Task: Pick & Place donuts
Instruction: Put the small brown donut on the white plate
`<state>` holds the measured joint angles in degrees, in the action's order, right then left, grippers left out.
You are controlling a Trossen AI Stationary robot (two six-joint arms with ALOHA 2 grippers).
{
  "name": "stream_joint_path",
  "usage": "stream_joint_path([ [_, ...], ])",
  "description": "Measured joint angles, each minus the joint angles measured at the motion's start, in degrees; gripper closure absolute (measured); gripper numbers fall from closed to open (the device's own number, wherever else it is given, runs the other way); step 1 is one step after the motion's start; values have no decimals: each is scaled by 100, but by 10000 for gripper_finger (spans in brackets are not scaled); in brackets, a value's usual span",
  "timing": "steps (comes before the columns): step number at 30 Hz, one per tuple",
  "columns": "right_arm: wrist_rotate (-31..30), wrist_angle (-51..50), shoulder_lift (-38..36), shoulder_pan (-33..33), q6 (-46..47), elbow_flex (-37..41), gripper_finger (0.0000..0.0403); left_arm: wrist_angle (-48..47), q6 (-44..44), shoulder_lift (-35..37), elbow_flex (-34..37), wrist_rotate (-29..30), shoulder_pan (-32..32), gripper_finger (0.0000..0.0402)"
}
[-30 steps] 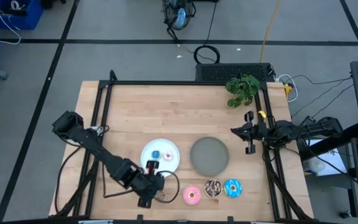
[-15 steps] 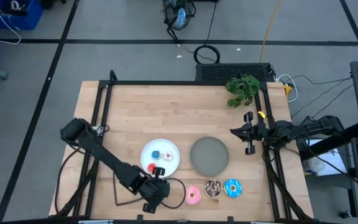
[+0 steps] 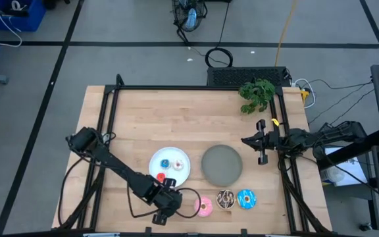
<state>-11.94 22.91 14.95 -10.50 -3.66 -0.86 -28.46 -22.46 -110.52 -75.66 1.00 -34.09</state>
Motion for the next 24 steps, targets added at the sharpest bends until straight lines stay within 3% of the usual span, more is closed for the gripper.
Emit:
stream_joint_path([
  [24, -18, 2, 12, 0, -21, 1, 403, -163, -205, -457, -2, -80, 16, 220],
])
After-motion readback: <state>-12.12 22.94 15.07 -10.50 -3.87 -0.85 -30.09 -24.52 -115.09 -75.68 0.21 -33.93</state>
